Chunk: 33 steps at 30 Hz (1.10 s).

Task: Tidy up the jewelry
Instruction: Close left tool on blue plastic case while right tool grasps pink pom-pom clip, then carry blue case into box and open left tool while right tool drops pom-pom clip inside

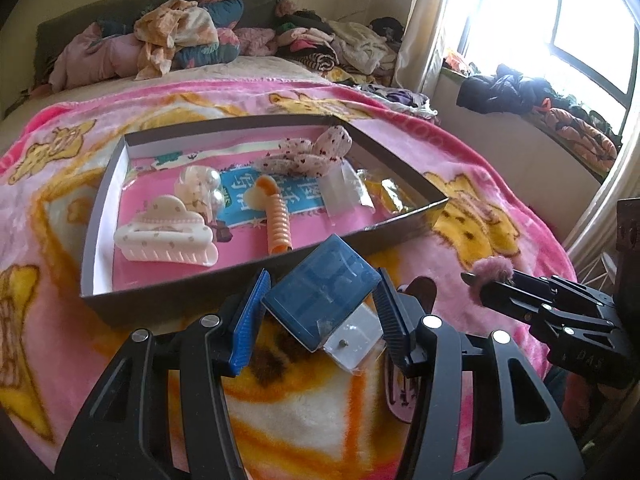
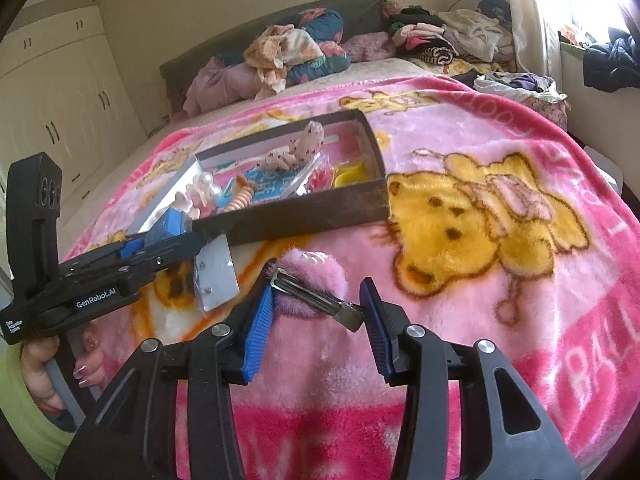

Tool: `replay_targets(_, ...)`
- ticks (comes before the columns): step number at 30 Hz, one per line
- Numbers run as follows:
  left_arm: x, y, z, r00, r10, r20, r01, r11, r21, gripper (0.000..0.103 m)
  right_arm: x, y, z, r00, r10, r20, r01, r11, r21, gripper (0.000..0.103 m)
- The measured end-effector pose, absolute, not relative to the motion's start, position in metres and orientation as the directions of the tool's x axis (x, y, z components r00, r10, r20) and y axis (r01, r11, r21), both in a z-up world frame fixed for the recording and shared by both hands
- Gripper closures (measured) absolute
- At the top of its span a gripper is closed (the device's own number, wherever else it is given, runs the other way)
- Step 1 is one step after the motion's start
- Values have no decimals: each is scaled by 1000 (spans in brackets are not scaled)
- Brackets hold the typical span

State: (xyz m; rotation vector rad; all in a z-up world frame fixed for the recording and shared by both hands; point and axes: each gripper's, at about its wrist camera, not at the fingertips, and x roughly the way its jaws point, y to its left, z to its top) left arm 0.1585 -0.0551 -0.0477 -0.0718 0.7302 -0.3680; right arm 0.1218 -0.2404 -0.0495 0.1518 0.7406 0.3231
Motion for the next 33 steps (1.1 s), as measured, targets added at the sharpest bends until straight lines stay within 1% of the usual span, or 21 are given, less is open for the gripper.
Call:
replay_targets(23, 193, -43, -23, 731, -353, -584, 269, 936, -228, 59, 152, -240, -20, 725, 347, -594, -241, 937, 253, 62)
replay_targets(33, 213, -29, -22, 745, -338, -575, 240, 940, -242, 59, 177, -224, -9, 728, 349, -590, -268, 937, 223, 62)
